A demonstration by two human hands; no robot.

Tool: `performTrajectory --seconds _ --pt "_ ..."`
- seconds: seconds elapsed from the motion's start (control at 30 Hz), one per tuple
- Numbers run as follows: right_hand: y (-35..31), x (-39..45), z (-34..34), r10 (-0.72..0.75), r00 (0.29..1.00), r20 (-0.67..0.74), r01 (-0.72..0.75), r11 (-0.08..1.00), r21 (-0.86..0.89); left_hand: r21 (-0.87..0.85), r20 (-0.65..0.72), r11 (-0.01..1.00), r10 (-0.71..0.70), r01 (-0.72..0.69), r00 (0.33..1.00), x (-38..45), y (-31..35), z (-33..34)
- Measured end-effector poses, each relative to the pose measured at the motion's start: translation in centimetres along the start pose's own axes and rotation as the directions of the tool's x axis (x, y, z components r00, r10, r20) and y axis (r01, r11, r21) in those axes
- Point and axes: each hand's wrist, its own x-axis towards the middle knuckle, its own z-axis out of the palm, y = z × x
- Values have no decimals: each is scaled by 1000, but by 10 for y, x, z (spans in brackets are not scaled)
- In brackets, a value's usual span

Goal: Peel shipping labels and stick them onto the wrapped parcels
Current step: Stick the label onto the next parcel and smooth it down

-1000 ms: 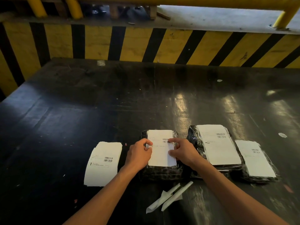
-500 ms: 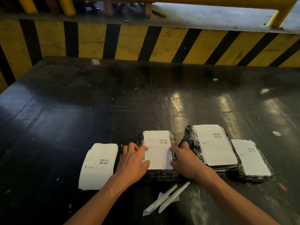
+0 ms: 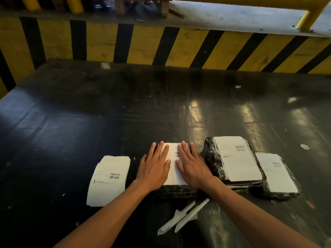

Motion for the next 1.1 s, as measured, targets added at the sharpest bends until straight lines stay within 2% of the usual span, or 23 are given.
performTrajectory --seconds 0.17,0.33,0.53,0.6,0.67,0.73,0.83,0.97,1.1 --pt "0 -37 16 -43 999 -23 43 999 -14 -27 -19 1000 -4 3 1000 0 2 2" --pt "3 -73 24 -125 991 -50 118 985 -129 -56 -10 998 -7 6 1000 0 2 3" --pt "16 -98 23 -266 964 1 263 952 -157 -63 -5 998 -13 13 1000 0 1 3" --pt "19 -99 18 -326 944 -52 315 937 -153 -58 9 998 -8 9 1000 1 1 1" --pt "19 -91 9 -361 915 -180 347 932 -103 -51 16 999 6 -5 1000 3 -1 -1" --pt "11 -76 -1 -283 922 -266 301 953 31 -36 12 999 24 -23 1000 8 -5 -7" --pt "-1 -48 -5 -99 970 -223 144 970 194 -28 19 999 39 -38 999 22 -12 -14" --pt "-6 -17 -8 0 996 -94 6 999 54 -22 41 996 85 -85 995 28 -20 -17" --pt "-6 -9 -5 -1 1000 -2 1 1000 23 45 85 979 194 -198 977 7 -23 -15"
